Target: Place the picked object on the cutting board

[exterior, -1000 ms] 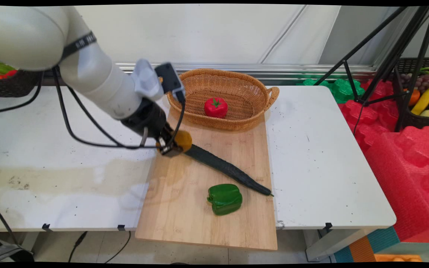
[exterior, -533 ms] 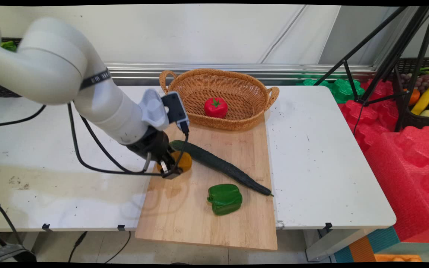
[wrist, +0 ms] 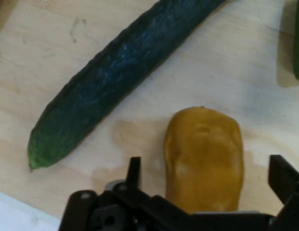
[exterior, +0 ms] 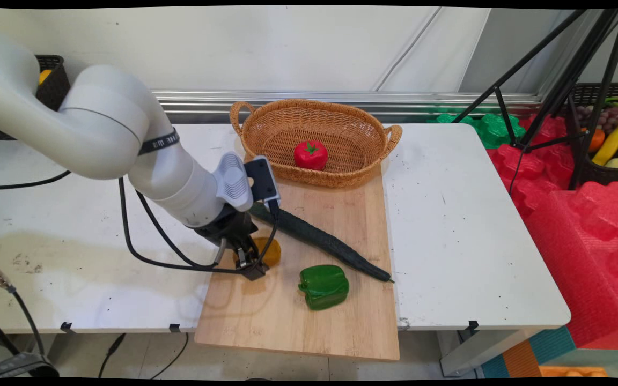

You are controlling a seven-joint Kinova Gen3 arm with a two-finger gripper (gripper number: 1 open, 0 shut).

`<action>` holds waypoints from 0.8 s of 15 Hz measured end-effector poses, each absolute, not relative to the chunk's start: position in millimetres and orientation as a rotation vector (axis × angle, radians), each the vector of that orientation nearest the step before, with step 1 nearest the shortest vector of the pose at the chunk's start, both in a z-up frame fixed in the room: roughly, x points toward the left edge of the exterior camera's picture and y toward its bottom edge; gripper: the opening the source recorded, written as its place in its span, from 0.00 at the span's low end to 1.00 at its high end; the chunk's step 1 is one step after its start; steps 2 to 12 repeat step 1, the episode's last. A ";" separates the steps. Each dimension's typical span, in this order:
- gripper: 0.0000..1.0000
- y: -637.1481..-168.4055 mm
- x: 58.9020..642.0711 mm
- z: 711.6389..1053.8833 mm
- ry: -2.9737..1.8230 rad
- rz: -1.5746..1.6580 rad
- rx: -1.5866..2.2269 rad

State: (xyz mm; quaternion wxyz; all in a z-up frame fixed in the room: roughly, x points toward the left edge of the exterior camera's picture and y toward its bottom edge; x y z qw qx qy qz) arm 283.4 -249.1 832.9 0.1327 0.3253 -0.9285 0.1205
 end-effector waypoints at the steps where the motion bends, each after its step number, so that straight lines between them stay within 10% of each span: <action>1: 1.00 -249.2 282.9 831.0 -2.695 0.349 0.936; 12: 1.00 -249.2 282.9 831.0 -2.695 0.349 0.936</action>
